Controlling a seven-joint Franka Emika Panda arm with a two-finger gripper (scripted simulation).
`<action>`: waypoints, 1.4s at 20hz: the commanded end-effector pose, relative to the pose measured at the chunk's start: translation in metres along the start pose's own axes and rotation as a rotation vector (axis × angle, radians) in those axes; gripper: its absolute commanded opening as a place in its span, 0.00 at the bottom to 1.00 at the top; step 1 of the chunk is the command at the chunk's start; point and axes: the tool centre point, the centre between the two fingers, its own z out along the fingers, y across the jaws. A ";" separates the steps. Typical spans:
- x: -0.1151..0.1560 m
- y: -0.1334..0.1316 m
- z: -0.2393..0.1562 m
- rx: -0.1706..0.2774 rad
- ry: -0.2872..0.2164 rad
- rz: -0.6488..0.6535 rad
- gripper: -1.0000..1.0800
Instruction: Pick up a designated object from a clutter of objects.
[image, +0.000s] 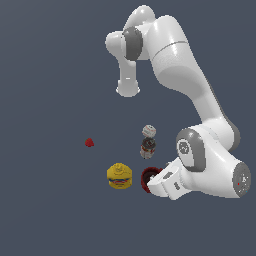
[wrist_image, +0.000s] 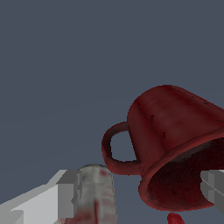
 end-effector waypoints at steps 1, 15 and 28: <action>0.000 0.000 0.006 0.000 0.000 0.000 1.00; 0.000 0.000 0.010 -0.001 0.000 0.000 0.00; -0.006 -0.007 -0.028 -0.043 0.070 0.015 0.00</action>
